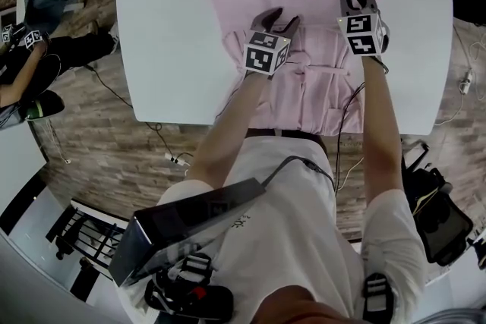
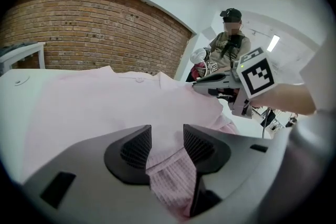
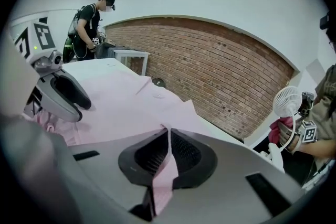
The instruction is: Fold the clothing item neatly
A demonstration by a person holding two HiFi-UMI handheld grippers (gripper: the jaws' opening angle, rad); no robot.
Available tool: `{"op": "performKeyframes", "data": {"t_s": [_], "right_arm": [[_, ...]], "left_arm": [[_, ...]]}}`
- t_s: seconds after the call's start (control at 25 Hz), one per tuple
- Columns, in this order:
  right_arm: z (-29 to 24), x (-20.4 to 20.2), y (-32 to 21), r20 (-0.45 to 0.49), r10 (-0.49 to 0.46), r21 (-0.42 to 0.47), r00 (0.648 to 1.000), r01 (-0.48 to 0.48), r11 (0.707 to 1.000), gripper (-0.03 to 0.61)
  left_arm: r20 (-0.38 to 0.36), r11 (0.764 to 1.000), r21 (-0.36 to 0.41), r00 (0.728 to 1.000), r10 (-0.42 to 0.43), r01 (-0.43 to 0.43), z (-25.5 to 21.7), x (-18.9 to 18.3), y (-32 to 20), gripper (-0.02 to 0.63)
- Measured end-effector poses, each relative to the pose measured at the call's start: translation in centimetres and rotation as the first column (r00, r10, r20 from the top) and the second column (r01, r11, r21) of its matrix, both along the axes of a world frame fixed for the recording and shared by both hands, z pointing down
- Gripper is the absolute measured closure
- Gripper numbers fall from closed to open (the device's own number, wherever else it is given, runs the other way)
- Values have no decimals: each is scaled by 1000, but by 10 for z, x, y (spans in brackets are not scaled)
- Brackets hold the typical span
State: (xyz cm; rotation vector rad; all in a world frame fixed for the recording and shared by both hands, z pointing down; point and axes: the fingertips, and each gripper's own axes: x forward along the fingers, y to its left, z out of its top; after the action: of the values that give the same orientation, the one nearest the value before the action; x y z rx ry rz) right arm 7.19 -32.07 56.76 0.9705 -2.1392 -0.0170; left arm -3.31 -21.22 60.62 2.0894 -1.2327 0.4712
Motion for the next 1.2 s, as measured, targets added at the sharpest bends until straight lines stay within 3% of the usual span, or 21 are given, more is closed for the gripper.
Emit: {"op": "performKeyframes", "data": {"t_s": [0.36,0.64,0.92,1.2], "right_arm": [[16,22,-1,32,80,-96,996,-77,992,558],[-1,45,7,123,137,-109,983,-124,986,537],[-13,21,49,222,56,-143,974,-24,989,540],[18,15,72,167,33,-213,985,4,977,561]], "left_arm": [[10,1000,-2,1000,2,-2,1,-1,0,442],[-5,1000,4,1000,-26,26,-5,-6,3,442],[3,998,30,999,-51,51,-16,-24,5,442],[35,997,20,997,-75,75,-7,-53,6,442]]}}
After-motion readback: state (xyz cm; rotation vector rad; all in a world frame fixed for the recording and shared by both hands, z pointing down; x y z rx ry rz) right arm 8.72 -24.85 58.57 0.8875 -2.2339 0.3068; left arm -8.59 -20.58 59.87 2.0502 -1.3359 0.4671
